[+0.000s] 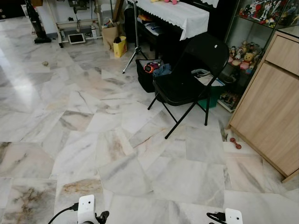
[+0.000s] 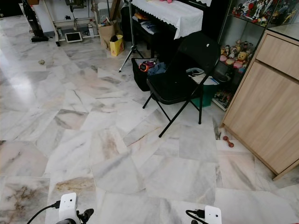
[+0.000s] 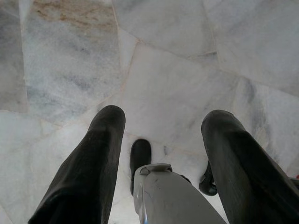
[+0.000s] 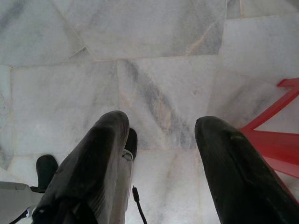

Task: Hang keys on a hook

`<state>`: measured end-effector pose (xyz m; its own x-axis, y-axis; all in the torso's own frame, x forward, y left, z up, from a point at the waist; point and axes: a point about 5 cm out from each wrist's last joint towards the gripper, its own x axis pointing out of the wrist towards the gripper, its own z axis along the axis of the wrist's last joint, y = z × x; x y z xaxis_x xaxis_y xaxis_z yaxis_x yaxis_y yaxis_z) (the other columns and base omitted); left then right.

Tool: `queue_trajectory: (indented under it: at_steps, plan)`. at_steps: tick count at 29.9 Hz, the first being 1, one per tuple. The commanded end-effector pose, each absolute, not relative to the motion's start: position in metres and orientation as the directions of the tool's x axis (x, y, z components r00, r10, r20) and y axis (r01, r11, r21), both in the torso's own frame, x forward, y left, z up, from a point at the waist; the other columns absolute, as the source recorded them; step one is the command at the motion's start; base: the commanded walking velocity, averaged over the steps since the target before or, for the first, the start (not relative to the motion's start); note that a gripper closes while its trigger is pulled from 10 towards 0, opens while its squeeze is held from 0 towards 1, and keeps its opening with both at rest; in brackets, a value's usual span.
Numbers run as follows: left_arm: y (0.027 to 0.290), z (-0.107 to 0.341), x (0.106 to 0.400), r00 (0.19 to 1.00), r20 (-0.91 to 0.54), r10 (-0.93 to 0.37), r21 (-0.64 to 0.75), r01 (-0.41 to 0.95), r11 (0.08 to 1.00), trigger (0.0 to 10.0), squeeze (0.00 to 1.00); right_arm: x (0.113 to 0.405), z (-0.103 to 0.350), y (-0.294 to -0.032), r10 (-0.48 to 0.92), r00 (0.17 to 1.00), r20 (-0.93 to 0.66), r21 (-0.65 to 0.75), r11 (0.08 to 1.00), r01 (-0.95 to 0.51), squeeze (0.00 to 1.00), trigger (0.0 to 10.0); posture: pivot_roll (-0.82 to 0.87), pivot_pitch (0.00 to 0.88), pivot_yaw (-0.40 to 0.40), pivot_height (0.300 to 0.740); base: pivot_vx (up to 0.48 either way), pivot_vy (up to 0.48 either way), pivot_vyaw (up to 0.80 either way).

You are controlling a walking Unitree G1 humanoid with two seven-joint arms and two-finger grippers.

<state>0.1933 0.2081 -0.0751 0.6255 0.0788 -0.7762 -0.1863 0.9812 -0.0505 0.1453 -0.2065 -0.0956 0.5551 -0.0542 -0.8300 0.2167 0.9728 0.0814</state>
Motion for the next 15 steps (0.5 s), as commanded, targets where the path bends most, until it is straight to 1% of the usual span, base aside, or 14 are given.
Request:
queue_trajectory:
  at_steps: [1, 11, 12, 13, 15]
  plan:
    - [0.2083, -0.0760, 0.1918, 0.617, -0.783, 0.076, -0.047, -0.180, 0.983, 10.0, 0.00, 0.1446, -0.0956, -0.2084, -0.061, 0.551, -0.832, 0.073, 0.973, 0.217, 0.00, 10.0, 0.04, 0.000, -0.058, 0.740, 0.000, 0.000, 0.00]
    - [0.2083, -0.0760, 0.1918, 0.617, -0.783, 0.076, -0.047, -0.180, 0.983, 10.0, 0.00, 0.1446, -0.0956, -0.2084, -0.061, 0.551, -0.832, 0.073, 0.973, 0.217, 0.00, 10.0, 0.04, 0.000, -0.058, 0.740, 0.000, 0.000, 0.00]
    - [0.2083, -0.0760, 0.1918, 0.617, -0.783, 0.076, -0.047, -0.180, 0.983, 10.0, 0.00, 0.1447, -0.0956, -0.2086, -0.064, 0.551, -0.832, 0.069, 0.974, 0.218, 0.00, 10.0, 0.00, 0.000, 0.000, 0.740, 0.000, 0.000, 0.00]
    - [0.2087, -0.0756, 0.1922, 0.623, -0.780, 0.069, -0.053, -0.176, 0.983, 10.0, 0.00, 0.1475, -0.0944, -0.2078, -0.053, 0.566, -0.823, 0.090, 0.971, 0.221, 0.00, 10.0, 0.03, 0.000, -0.060, 0.740, 0.000, 0.000, 0.00]
    - [0.2085, -0.0749, 0.1932, 0.631, -0.774, 0.059, -0.062, -0.169, 0.984, 10.0, 0.00, 0.1521, -0.0922, -0.2068, -0.035, 0.592, -0.805, 0.128, 0.965, 0.231, 0.00, 10.0, 0.02, 0.000, -0.060, 0.740, 0.000, 0.000, 0.00]
